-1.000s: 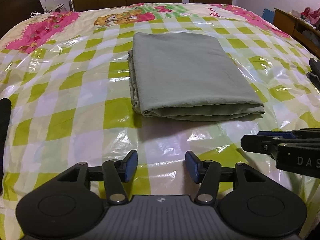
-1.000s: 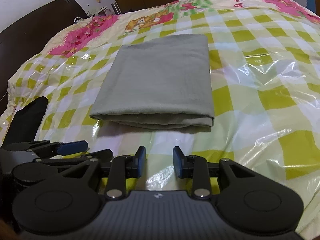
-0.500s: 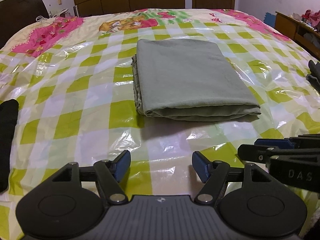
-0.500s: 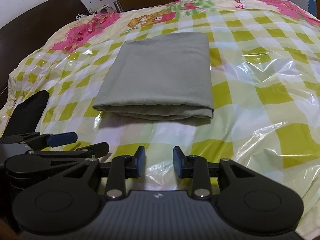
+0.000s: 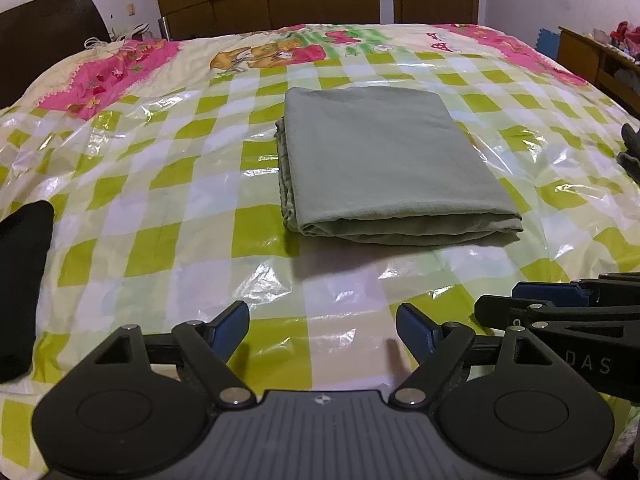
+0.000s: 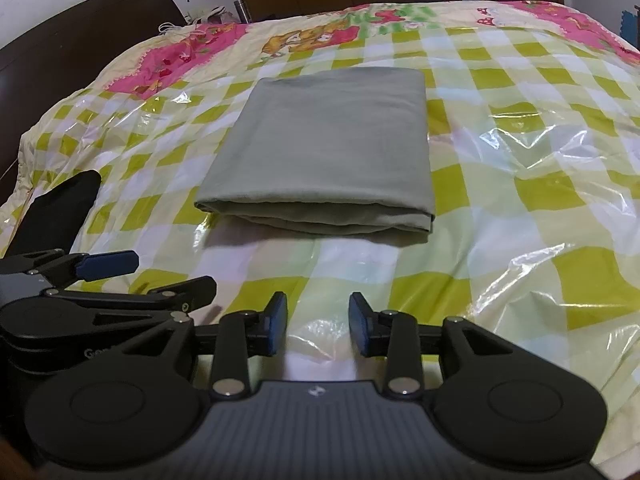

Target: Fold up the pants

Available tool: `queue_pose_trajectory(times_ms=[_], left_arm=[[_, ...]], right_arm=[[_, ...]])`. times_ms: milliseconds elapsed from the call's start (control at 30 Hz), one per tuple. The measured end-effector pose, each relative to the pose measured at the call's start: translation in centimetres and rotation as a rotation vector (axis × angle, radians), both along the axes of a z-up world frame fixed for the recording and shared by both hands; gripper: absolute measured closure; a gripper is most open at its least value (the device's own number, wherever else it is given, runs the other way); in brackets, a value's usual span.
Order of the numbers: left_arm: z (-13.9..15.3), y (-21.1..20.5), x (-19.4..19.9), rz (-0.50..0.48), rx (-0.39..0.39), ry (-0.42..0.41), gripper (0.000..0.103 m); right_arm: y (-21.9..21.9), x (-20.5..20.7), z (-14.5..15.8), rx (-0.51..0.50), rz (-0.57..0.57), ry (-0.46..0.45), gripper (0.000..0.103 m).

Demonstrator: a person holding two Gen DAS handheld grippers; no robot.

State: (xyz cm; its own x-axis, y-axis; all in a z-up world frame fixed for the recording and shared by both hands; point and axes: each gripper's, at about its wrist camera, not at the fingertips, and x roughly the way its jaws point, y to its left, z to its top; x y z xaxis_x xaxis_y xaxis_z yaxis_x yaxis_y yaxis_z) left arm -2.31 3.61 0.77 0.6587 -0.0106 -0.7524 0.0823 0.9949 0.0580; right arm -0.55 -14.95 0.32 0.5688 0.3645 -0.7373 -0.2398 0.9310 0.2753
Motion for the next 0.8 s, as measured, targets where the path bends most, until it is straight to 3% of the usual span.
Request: queue_pose_trajectory(times_ms=[500, 800], left_arm=[[0.31, 0.19, -0.26, 0.021, -0.014, -0.033, 0.000], [0.21, 0.21, -0.25, 0.027, -0.019, -0.038, 0.000]], right_arm=[[-0.07, -0.13, 0.03, -0.033, -0.016, -0.016, 0.068], [-0.12, -0.06, -0.12, -0.048, -0.019, -0.015, 0.068]])
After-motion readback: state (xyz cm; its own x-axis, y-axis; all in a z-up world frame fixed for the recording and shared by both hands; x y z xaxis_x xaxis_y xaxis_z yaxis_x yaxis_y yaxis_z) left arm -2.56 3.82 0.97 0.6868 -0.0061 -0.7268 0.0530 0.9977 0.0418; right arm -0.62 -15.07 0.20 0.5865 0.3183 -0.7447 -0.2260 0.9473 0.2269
